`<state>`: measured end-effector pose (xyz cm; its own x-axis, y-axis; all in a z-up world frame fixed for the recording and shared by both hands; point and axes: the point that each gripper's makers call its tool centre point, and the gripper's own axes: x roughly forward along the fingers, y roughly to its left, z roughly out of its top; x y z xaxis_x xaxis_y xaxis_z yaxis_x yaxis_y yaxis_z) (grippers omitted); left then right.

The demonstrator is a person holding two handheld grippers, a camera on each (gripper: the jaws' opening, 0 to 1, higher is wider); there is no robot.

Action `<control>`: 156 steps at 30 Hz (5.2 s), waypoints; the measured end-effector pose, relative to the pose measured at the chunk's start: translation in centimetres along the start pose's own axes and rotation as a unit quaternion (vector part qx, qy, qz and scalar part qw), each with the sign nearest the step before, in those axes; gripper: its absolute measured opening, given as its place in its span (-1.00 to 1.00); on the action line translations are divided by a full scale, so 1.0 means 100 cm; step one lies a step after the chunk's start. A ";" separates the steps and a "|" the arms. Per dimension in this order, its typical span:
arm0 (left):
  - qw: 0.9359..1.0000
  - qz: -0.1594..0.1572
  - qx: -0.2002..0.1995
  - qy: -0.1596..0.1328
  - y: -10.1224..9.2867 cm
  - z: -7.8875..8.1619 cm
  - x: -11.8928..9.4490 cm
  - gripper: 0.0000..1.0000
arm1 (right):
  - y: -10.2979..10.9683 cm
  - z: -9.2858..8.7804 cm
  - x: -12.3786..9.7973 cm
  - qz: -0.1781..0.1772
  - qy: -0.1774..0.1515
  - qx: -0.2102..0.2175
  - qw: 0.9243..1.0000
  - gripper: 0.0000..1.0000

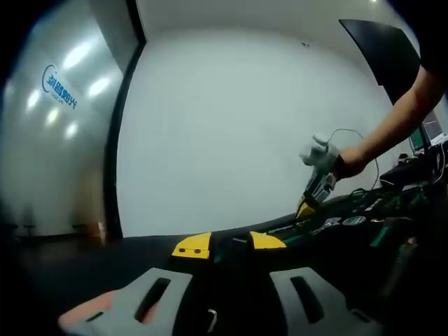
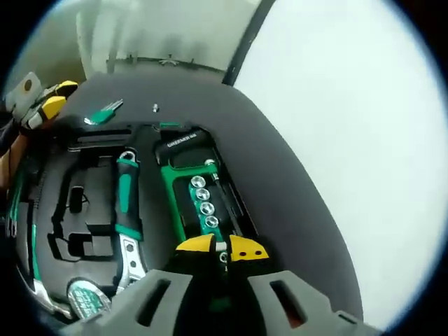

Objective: Pick up the tools and put them into their designated positions in the toolbox.

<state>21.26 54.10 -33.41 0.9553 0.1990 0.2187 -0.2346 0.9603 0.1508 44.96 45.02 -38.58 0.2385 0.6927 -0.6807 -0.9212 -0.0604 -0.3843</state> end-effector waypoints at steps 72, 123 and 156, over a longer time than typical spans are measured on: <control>1.000 0.004 -0.012 0.001 0.007 -0.001 0.002 -0.69 | -0.025 0.056 -0.015 0.099 0.103 0.062 0.988 -0.75; 0.989 0.109 -0.059 0.086 0.055 -0.039 -0.005 -0.70 | 0.155 0.207 0.172 0.169 -0.128 -0.053 0.976 -0.87; 0.992 0.074 -0.009 0.100 0.033 -0.042 0.002 -0.70 | 0.157 -0.029 -0.096 0.249 -0.063 -0.135 0.957 -0.75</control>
<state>21.40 58.08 -36.89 0.9279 0.3707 0.0412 -0.3729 0.9209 0.1138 29.12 35.28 -39.88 -0.2642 0.6101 -0.7470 -0.7934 -0.5778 -0.1914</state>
